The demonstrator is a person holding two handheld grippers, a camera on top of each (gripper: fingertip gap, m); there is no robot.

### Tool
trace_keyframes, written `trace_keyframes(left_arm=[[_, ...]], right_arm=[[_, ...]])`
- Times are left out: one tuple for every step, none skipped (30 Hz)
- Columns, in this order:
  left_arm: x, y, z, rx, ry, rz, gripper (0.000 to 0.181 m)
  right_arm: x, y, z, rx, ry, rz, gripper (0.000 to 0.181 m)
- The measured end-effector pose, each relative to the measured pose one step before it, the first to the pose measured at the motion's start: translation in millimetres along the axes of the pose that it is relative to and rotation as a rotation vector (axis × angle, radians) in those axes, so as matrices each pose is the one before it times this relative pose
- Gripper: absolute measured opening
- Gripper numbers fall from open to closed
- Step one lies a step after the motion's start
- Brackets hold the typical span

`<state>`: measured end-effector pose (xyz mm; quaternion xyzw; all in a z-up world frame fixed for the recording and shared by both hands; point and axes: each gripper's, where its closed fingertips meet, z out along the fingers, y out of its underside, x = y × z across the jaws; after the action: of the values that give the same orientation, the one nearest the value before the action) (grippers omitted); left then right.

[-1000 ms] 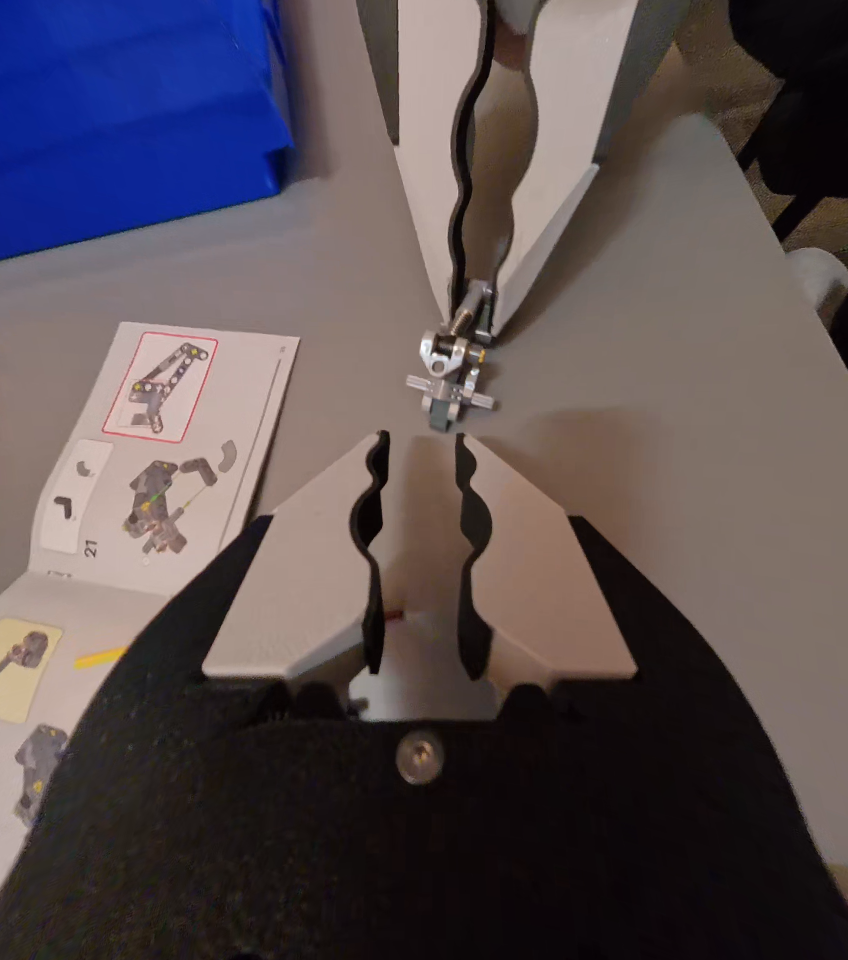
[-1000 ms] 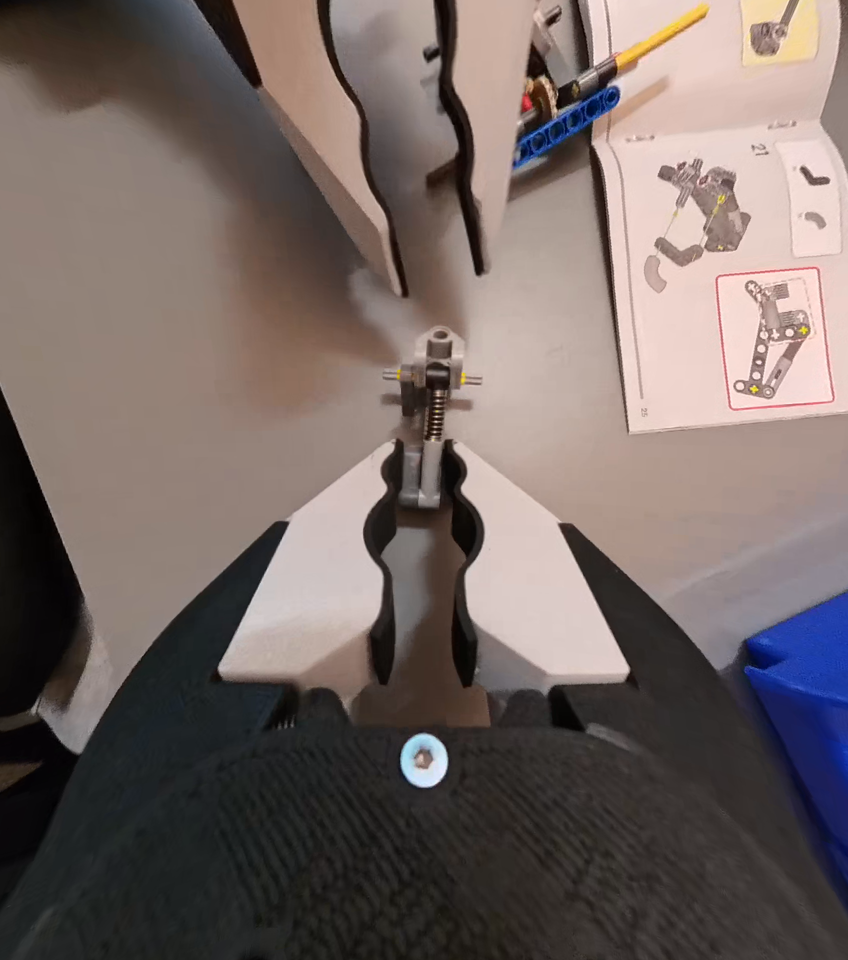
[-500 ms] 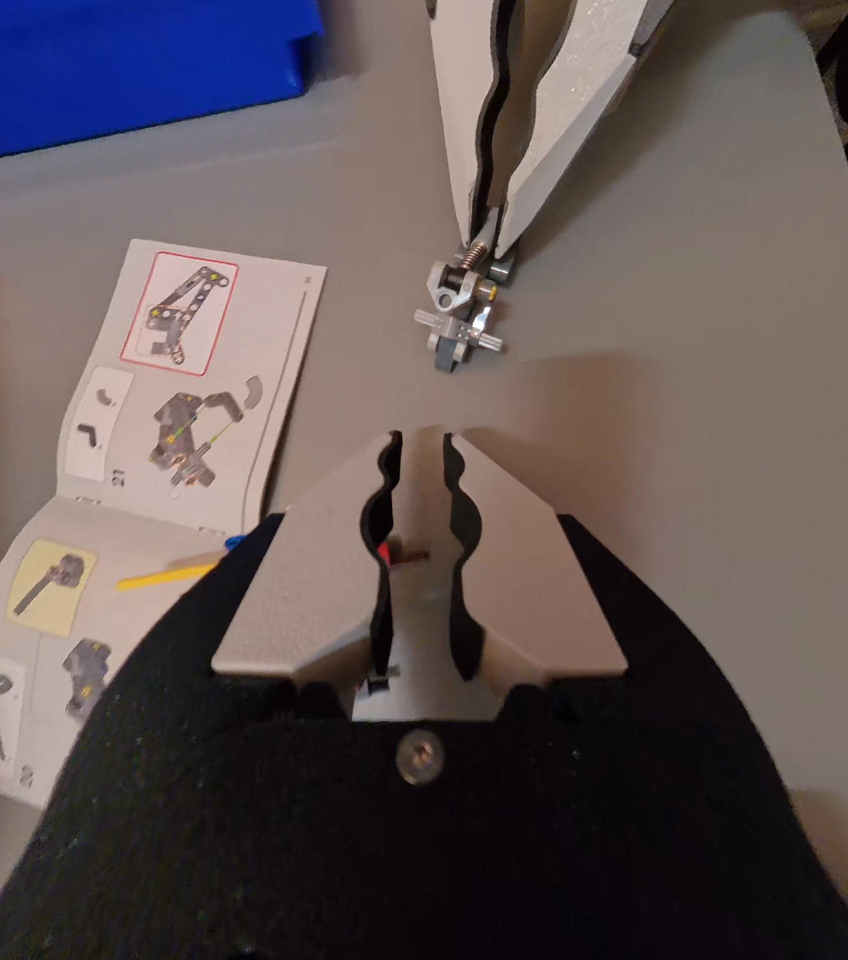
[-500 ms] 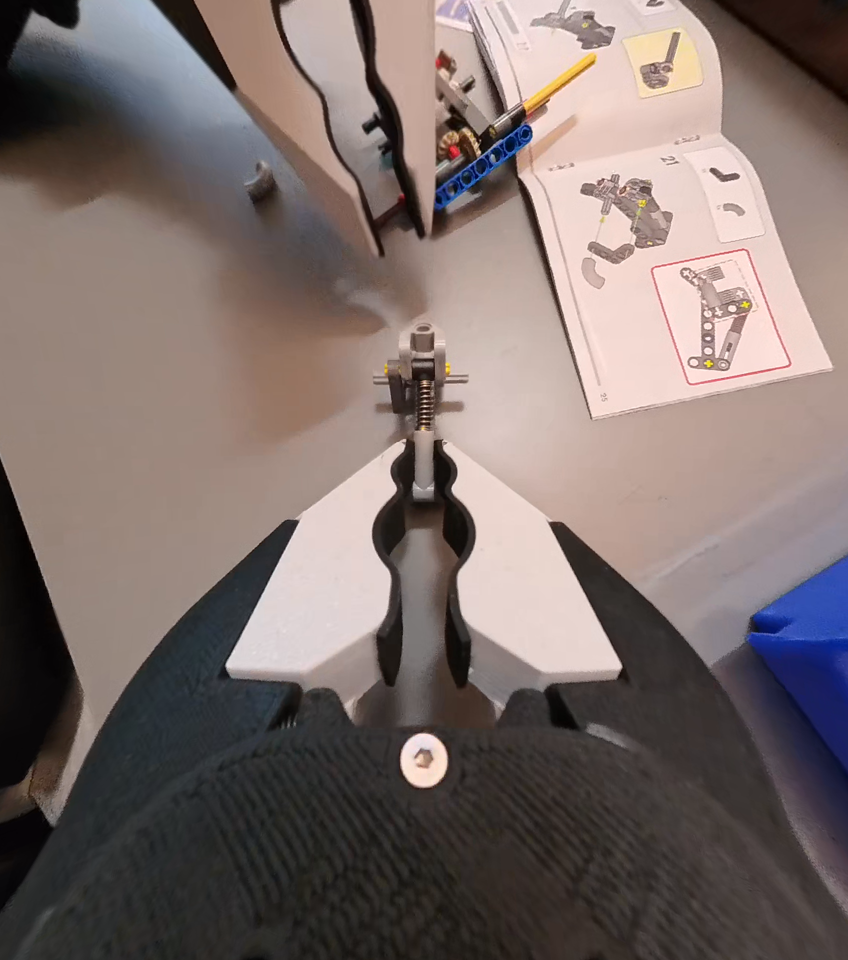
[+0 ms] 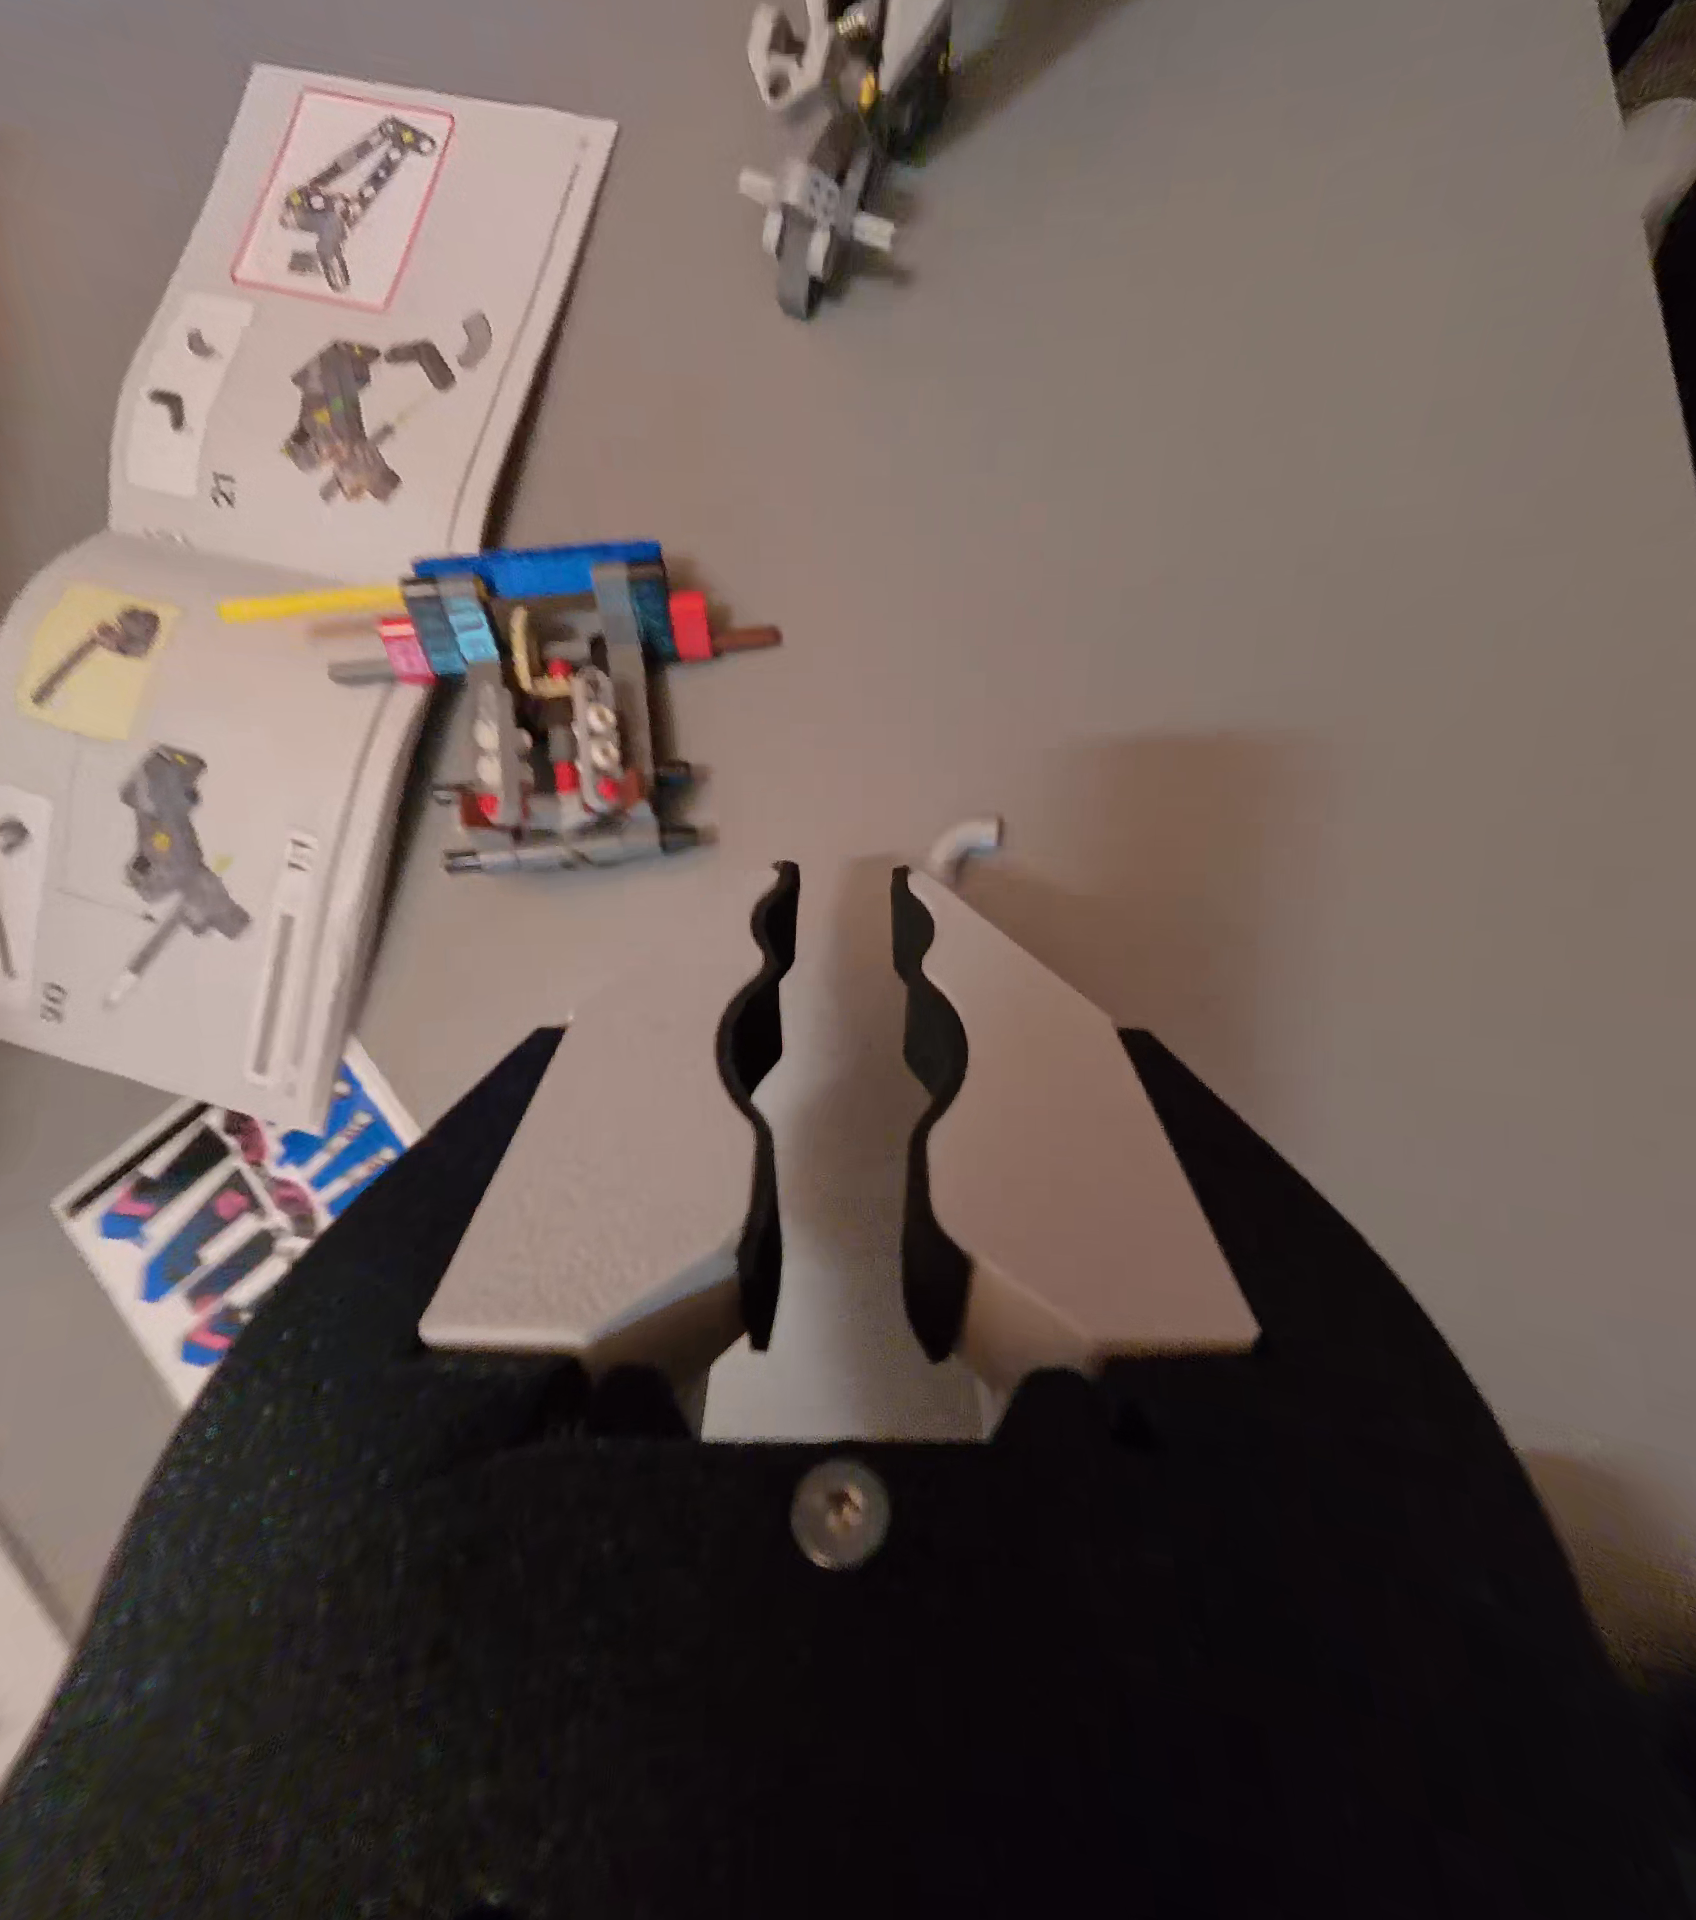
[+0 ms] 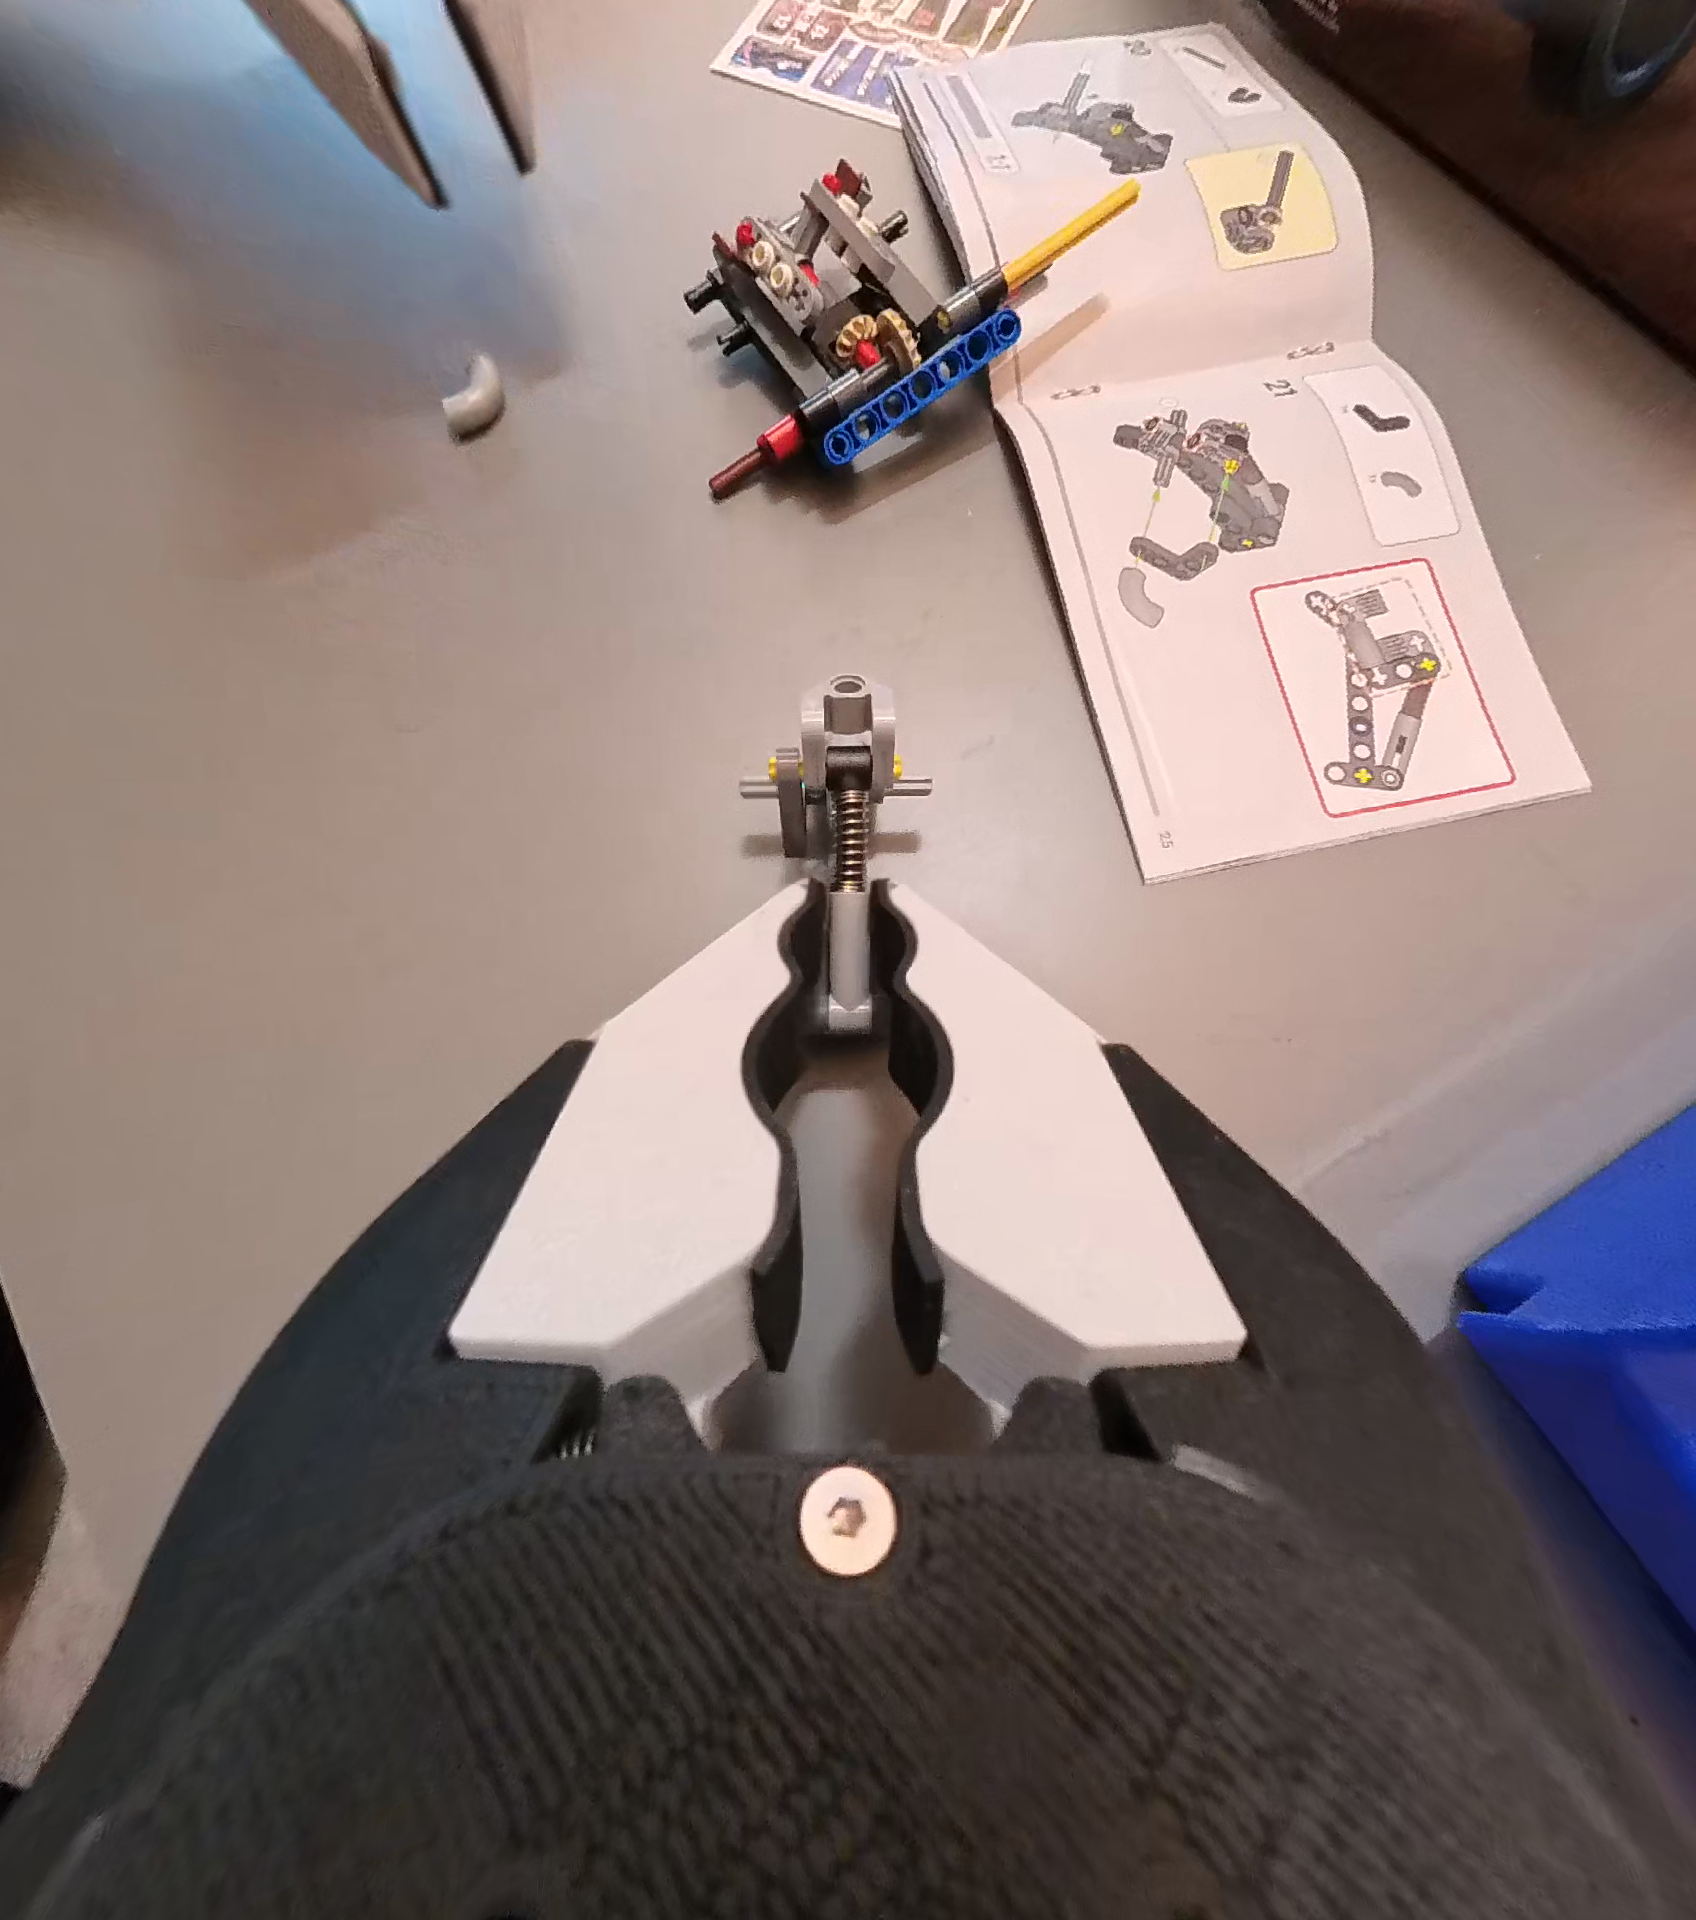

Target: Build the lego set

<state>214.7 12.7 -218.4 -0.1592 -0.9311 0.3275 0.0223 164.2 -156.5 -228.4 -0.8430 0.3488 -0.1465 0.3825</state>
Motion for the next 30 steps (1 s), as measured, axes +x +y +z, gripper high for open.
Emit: trace_keyframes(left_arm=[[6.55,6.02,2.48,0.0214,0.0086,0.0004,0.016],[6.69,4.44,2.34,0.0192,0.0115,-0.0013,0.017],[5.2,2.74,2.36,0.0118,0.0075,-0.009,0.019],[3.69,2.25,2.09,-0.0012,0.0032,-0.0108,0.02],[0.48,1.99,1.89,-0.0102,-0.0136,-0.0046,0.021],[-3.12,0.37,1.67,-0.0059,-0.0329,0.0017,0.022],[-3.25,-2.04,2.19,0.0057,-0.0298,0.0051,0.022],[-0.61,-3.36,2.85,0.0132,-0.0098,0.0067,0.021],[1.75,-3.0,3.15,0.0109,0.0094,0.0052,0.02],[3.06,-1.05,3.35,-0.0008,0.0201,0.0006,0.017],[2.6,1.01,3.51,-0.0124,0.0173,-0.0027,0.016],[1.04,0.56,3.18,-0.0092,0.0062,-0.0037,0.015],[1.09,-2.05,2.43,0.0074,0.0047,-0.0041,0.011],[1.99,-3.02,2.08,0.012,0.0091,-0.0034,0.005],[1.18,-2.33,2.14,0.0059,0.0028,-0.0079,0.005],[-0.59,-2.54,2.22,0.0047,-0.0051,-0.0242,0.005],[-1.18,-2.99,2.61,0.0054,-0.004,-0.0429,0.005],[-0.98,-3.66,3.13,0.0088,0.0003,-0.0543,0.005],[-0.46,-4.47,3.24,0.013,0.0048,-0.0549,0.005],[1.32,-5.18,3.28,0.0166,0.0143,-0.0458,0.005],[2.71,-5.9,3.35,0.0192,0.0229,-0.0366,0.005],[3.62,-6.48,3.22,0.0208,0.0278,-0.0337,0.005],[5.02,-6.38,3.32,0.0187,0.0363,-0.0351,0.005],[6.44,-5.55,3.49,0.0115,0.046,-0.0351,0.005],[6.05,-4.63,3.69,0.0057,0.0461,-0.0327,0.005],[4.22,-4.61,3.55,0.006,0.0363,-0.0309,0.005],[2.44,-4.51,3.39,0.005,0.0274,-0.0277,0.005],[1.32,-4.18,2.96,0.0017,0.0205,-0.0206,0.005],[0.53,-4.12,2.47,0.0014,0.0129,-0.0097,0.005],[0.25,-4.4,2.09,0.0052,0.0085,0.0009,0.005]], right_arm=[[0.9,1.23,0.99,-0.0083,0.007,-0.0025,0.008],[0.24,1.11,0.95,-0.008,0.0037,-0.0019,0.007],[-1.35,-0.74,0.76,0.0024,-0.0068,-0.0022,0.006],[-0.5,-1.06,0.72,0.0036,-0.0016,-0.0021,0.007],[0.02,-0.3,0.95,-0.002,0.0016,-0.0018,0.007],[-0.54,0.05,0.94,-0.0047,-0.0004,-0.0018,0.009],[-1.05,0.11,0.45,-0.0032,-0.002,-0.001,0.011],[-0.45,0.16,-0.03,-0.0034,0.0022,-0.0001,0.012],[-0.51,-0.01,-0.83,-0.0023,0.0036,0.0001,0.012],[-0.62,-0.42,-1.95,-0.0011,0.0058,0.0019,0.014],[-0.78,-0.63,-3.25,-0.0022,0.0095,0.0006,0.016],[-0.38,-0.67,-4.85,-0.0039,0.0184,-0.001,0.017],[-0.32,-0.43,-5.89,-0.0063,0.0253,-0.002,0.018],[-0.96,-0.74,-6.25,-0.0052,0.0262,-0.0059,0.019],[-2.34,-1.45,-5.75,-0.0002,0.0248,-0.0133,0.019],[-4.19,-3.04,-4.32,0.012,0.0217,-0.0254,0.019],[-6.87,-5.48,-2.09,0.0275,0.0138,-0.0416,0.018],[-8.67,-8.02,0.2,0.0423,0.0106,-0.0572,0.017],[-8.24,-9.95,2.42,0.0517,0.019,-0.0672,0.017],[-7.9,-9.28,4.48,0.0475,0.0184,-0.0687,0.019],[-8.69,-5.25,6.09,0.0267,0.0009,-0.0691,0.022],[-6.5,-1.16,6.95,0.0039,-0.0028,-0.0575,0.023],[-5.8,0.19,6.62,-0.0038,-0.014,-0.0501,0.023],[-3.86,-1.11,5.47,0.006,-0.0094,-0.039,0.024],[-1.32,-2.87,4.32,0.0205,0.0015,-0.0244,0.024],[-1.97,-3.3,3.01,0.0262,-0.0084,-0.0151,0.024],[-2.93,-2.86,1.83,0.0228,-0.0207,-0.0058,0.023],[-0.69,-0.83,1.47,0.0113,-0.0141,0.004,0.024],[0.77,0.74,0.73,0.0023,-0.0088,0.0023,0.024],[1.47,0.94,-0.3,0.0033,-0.0054,-0.0035,0.022]])
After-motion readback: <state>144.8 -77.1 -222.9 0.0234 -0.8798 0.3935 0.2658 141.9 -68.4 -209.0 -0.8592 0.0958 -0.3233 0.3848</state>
